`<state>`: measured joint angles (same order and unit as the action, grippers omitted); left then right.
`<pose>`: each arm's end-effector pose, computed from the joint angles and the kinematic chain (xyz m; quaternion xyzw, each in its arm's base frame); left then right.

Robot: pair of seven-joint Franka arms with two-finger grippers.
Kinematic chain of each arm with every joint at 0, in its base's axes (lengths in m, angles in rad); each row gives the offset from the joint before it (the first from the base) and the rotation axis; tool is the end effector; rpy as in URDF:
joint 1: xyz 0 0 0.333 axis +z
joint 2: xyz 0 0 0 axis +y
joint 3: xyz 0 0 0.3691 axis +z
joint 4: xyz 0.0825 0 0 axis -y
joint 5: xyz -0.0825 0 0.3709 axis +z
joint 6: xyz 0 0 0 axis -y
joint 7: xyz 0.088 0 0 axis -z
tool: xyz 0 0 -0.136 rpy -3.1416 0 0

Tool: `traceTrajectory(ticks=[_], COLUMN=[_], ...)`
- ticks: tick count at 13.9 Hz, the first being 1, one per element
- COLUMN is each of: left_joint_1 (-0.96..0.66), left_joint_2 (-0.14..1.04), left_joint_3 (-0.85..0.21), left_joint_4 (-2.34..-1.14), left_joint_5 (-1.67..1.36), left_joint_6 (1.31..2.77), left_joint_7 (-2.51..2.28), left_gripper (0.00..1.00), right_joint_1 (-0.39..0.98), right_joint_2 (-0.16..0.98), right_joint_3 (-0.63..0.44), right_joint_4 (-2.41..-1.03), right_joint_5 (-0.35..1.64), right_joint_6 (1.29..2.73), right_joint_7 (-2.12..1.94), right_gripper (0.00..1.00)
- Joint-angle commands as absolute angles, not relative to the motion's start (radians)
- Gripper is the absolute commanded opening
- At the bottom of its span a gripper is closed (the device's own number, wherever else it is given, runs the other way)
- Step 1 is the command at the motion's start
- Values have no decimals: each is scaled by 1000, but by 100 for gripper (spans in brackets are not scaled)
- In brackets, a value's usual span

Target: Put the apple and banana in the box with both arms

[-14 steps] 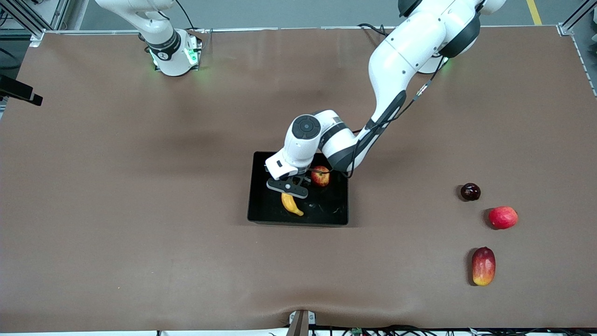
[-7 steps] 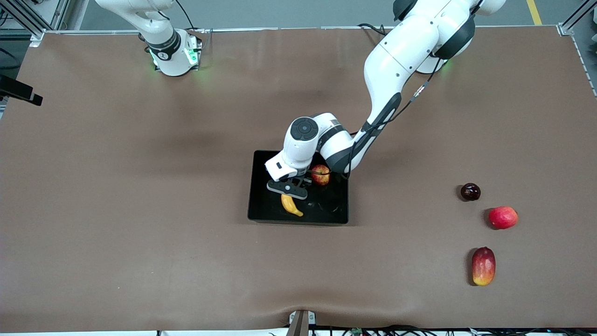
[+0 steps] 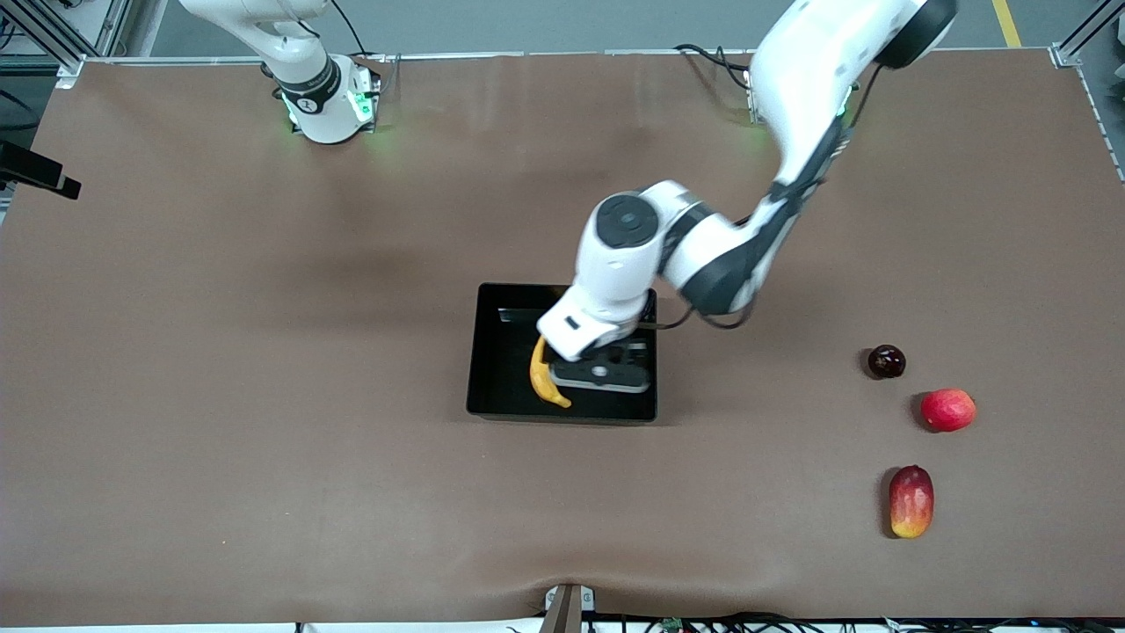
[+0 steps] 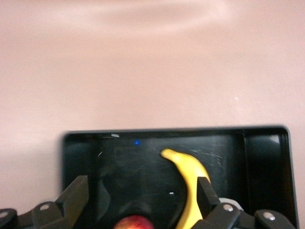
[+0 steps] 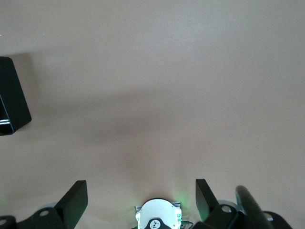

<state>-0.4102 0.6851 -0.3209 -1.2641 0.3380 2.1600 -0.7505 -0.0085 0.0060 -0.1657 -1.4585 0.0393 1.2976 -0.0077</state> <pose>0.6433 -0.4542 0.4093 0.9909 -0.0205 0.1269 0.0413 0.5023 -0.0819 0.6744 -0.9932 0.0792 0.0812 0.0263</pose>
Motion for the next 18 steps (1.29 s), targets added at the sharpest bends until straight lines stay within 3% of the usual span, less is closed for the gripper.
traceTrajectory(ticks=[1,13,18], left_joint_1=[-326,38,40], left_joint_2=[553,270,45], left_joint_3=[-324,-319,-240], left_joint_4=[-1312,-1316,-1500], left_joint_5=[316,177,134], left_joint_6=[2067,1609,1557], left_joint_7=[-738,-326,-203], left_gripper=[100,100,100], right_joint_1=[-3,-12,-9], right_joint_2=[-44,-106,-109], right_joint_3=[-163,-124,-124], right_joint_4=[-1509,-1604,-1614], right_joint_5=[35,35,35], right_joint_6=[1324,1391,1394], right_joint_7=[-14,-14,-14], right_gripper=[100,100,100])
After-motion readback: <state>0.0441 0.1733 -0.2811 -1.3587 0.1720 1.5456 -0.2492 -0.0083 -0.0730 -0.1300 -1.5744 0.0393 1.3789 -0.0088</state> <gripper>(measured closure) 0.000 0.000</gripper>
